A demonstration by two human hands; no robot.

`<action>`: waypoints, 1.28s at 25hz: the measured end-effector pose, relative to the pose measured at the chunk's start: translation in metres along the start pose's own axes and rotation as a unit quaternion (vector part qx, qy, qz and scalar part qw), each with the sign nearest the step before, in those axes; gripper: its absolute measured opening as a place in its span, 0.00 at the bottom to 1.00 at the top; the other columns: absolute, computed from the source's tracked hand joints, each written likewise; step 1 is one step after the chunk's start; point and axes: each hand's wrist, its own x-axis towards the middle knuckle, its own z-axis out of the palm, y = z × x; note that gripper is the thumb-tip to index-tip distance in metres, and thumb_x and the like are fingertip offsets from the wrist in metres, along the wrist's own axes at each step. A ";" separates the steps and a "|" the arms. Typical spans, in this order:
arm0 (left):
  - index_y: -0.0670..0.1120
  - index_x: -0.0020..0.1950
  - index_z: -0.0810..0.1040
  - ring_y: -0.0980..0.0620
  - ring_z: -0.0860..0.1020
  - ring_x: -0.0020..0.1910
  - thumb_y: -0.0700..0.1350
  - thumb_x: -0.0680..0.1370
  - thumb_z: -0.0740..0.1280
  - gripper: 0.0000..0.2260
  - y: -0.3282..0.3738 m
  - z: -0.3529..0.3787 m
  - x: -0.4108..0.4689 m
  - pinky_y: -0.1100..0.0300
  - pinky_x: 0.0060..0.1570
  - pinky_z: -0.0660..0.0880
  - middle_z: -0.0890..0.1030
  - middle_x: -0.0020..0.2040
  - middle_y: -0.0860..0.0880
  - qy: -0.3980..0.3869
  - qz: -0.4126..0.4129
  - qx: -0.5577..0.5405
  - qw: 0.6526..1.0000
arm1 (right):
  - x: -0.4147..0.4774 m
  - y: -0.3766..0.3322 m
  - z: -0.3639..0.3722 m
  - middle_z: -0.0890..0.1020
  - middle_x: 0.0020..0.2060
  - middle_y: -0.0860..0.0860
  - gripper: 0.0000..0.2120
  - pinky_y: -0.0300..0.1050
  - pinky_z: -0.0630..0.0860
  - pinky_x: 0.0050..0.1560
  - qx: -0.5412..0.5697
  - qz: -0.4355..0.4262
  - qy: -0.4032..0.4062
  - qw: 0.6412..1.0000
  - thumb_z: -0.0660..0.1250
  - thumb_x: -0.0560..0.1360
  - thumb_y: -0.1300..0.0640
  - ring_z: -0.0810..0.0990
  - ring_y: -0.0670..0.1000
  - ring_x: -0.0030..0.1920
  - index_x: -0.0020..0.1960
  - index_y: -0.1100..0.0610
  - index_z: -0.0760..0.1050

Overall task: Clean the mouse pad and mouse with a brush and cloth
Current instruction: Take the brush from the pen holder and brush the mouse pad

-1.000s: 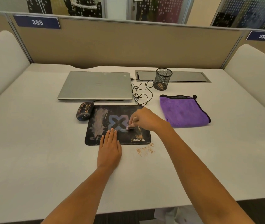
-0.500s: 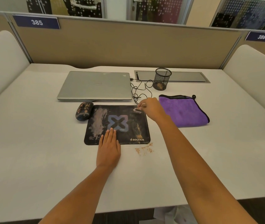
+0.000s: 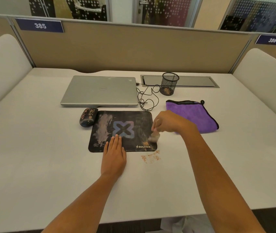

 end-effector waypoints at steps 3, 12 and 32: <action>0.45 0.76 0.50 0.52 0.47 0.76 0.53 0.77 0.39 0.28 0.000 -0.001 0.000 0.59 0.71 0.37 0.52 0.77 0.49 -0.002 -0.001 -0.005 1.000 | 0.015 0.004 0.005 0.84 0.51 0.56 0.09 0.42 0.74 0.47 0.006 0.007 0.126 0.992 0.64 0.75 0.64 0.81 0.54 0.50 0.49 0.60 0.83; 0.45 0.76 0.50 0.52 0.47 0.76 0.53 0.76 0.39 0.28 0.001 -0.001 0.000 0.59 0.71 0.38 0.53 0.77 0.48 -0.001 -0.002 -0.010 1.000 | 0.013 0.002 0.016 0.84 0.51 0.55 0.07 0.34 0.70 0.35 -0.023 -0.002 0.028 0.999 0.68 0.73 0.64 0.80 0.51 0.46 0.48 0.61 0.84; 0.45 0.76 0.50 0.51 0.48 0.76 0.53 0.76 0.39 0.28 0.000 0.001 -0.001 0.58 0.72 0.40 0.53 0.76 0.48 0.001 -0.005 -0.011 1.000 | -0.034 0.020 0.028 0.73 0.33 0.50 0.06 0.35 0.62 0.28 0.158 0.230 0.197 0.940 0.64 0.75 0.59 0.72 0.48 0.36 0.39 0.58 0.72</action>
